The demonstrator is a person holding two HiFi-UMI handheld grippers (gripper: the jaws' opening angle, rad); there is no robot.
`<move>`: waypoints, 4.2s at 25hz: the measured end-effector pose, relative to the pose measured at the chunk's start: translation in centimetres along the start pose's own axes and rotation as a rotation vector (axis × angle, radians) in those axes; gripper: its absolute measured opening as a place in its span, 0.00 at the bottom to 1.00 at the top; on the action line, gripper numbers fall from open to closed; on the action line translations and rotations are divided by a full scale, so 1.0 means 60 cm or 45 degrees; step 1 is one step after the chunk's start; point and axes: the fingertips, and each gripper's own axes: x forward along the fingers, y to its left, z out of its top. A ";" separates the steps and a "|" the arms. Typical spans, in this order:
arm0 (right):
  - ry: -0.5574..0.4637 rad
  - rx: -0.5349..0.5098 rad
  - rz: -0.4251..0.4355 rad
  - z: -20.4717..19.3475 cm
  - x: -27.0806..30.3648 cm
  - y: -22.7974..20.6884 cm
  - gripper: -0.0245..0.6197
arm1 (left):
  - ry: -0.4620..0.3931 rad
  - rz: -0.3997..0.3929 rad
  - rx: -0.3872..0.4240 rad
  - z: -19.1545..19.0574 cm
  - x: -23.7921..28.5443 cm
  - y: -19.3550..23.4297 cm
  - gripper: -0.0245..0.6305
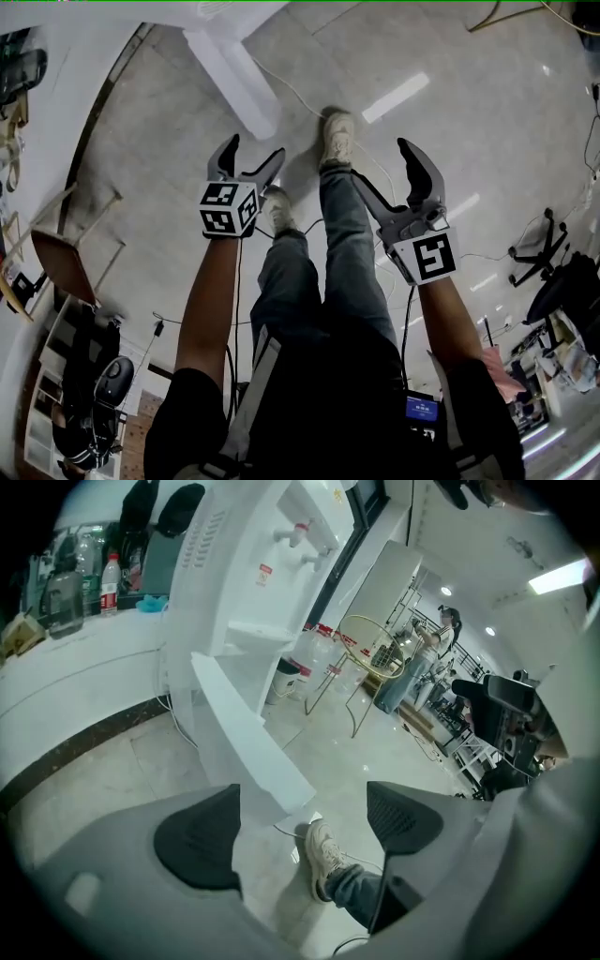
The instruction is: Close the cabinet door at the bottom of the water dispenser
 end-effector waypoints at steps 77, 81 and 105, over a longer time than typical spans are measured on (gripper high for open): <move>0.050 0.100 -0.014 0.091 0.047 -0.291 0.52 | 0.143 -0.120 -0.060 0.210 0.274 -0.140 0.62; 0.040 0.109 -0.022 0.101 0.047 -0.289 0.52 | 0.146 -0.122 -0.055 0.216 0.279 -0.138 0.61; 0.017 0.153 -0.180 0.146 0.101 -0.336 0.50 | 0.221 -0.215 0.046 0.293 0.335 -0.123 0.61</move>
